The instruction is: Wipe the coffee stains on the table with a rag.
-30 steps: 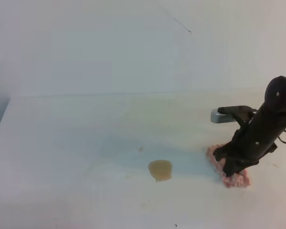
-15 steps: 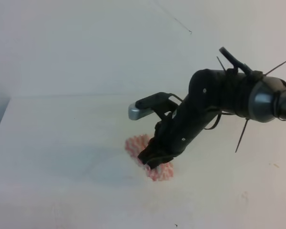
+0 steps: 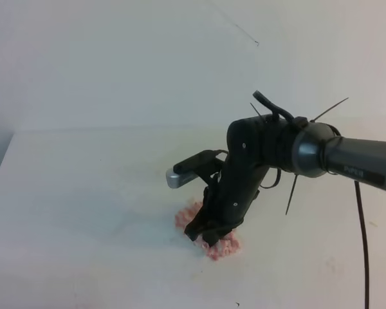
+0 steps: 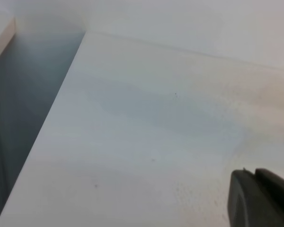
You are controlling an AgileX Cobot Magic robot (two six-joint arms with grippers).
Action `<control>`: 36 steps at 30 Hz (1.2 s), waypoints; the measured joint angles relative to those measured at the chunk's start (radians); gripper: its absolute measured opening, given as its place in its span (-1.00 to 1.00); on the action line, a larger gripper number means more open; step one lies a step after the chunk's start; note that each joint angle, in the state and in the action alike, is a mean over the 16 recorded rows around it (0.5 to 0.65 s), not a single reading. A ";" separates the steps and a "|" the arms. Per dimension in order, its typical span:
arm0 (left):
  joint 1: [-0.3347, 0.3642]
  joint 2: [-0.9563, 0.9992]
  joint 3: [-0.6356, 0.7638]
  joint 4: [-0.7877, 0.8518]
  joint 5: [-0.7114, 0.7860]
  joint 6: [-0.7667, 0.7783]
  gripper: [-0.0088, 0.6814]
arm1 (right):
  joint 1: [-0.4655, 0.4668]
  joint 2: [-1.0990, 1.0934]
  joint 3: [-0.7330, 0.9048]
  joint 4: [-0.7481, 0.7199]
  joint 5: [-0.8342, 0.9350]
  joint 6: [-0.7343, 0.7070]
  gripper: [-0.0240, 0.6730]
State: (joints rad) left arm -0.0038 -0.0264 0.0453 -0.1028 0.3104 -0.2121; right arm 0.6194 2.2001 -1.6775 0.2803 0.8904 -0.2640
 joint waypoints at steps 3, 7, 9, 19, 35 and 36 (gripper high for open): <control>0.000 0.000 0.000 0.000 0.000 0.000 -0.98 | -0.016 0.013 -0.001 -0.013 0.008 0.008 -0.94; 0.000 0.000 0.000 0.000 0.000 0.000 -0.98 | -0.040 0.020 -0.002 -0.003 0.019 -0.023 -0.93; 0.000 0.000 0.000 0.000 0.000 0.000 -0.98 | -0.052 0.016 -0.002 0.006 0.025 -0.045 -0.93; 0.000 0.000 0.000 0.000 0.000 0.000 -0.98 | -0.119 -0.041 -0.003 0.048 0.014 -0.165 -0.94; 0.000 0.000 0.000 0.000 0.002 0.000 -0.98 | -0.181 -0.003 -0.005 0.076 0.026 -0.180 -0.94; 0.000 0.000 0.000 0.000 0.002 0.000 -0.98 | -0.178 0.001 -0.005 0.080 0.032 -0.181 -0.94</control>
State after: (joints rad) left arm -0.0038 -0.0264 0.0453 -0.1028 0.3125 -0.2122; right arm 0.4414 2.2010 -1.6827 0.3608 0.9222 -0.4446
